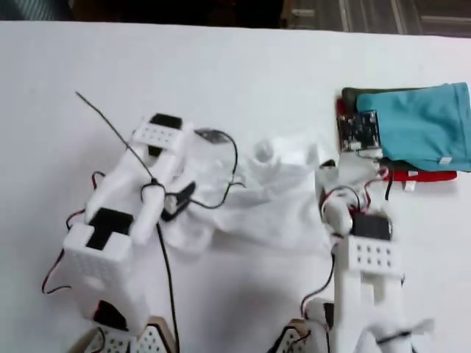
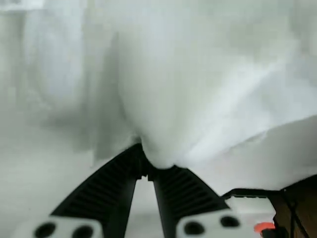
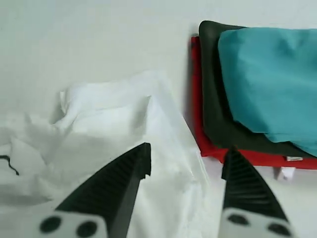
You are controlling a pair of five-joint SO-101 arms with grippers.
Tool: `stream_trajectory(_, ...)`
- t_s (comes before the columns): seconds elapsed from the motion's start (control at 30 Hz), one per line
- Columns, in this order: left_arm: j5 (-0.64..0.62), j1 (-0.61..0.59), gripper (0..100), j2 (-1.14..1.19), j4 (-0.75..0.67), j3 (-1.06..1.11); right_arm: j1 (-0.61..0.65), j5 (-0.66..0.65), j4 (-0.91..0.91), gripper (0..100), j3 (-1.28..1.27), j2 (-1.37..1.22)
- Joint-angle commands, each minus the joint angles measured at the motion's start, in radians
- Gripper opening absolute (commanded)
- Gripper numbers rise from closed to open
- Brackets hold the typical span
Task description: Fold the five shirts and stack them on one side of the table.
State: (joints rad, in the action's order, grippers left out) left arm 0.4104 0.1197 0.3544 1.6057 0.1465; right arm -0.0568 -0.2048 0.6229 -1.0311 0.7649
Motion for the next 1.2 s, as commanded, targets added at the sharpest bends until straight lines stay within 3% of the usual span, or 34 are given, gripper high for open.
stream_trajectory(0.0, 0.034, 0.012, 3, -0.008, 0.026, 0.073, 0.001, 0.129, -0.122, 23.2, 0.006, -0.154)
stream_trajectory(0.13, 0.110, 0.009, 3, -0.046, 0.032, 0.168, -0.030, 0.253, -0.202, 23.3, 0.005, -0.311)
stream_trajectory(0.3, 0.107, 0.011, 4, -0.209, 0.089, 0.088, -0.047, 0.270, -0.295, 23.3, 0.021, -0.449)
stream_trajectory(0.5, 0.115, -0.026, 24, -0.348, 0.094, -0.097, -0.047, 0.270, -0.263, 23.3, 0.077, -0.492)
stream_trajectory(0.73, 0.155, -0.044, 22, -0.239, -0.112, -0.021, -0.045, 0.270, -0.266, 23.3, 0.081, -0.487)
stream_trajectory(1.0, 0.166, -0.044, 22, -0.115, -0.127, 0.008, -0.028, 0.270, -0.269, 23.3, 0.083, -0.486)
stream_trajectory(1.07, 0.166, -0.035, 17, -0.100, -0.123, 0.008, -0.012, 0.270, -0.269, 23.3, 0.083, -0.486)
stream_trajectory(1.17, 0.160, -0.021, 1, -0.100, -0.080, 0.010, -0.012, 0.270, -0.269, 23.3, 0.083, -0.486)
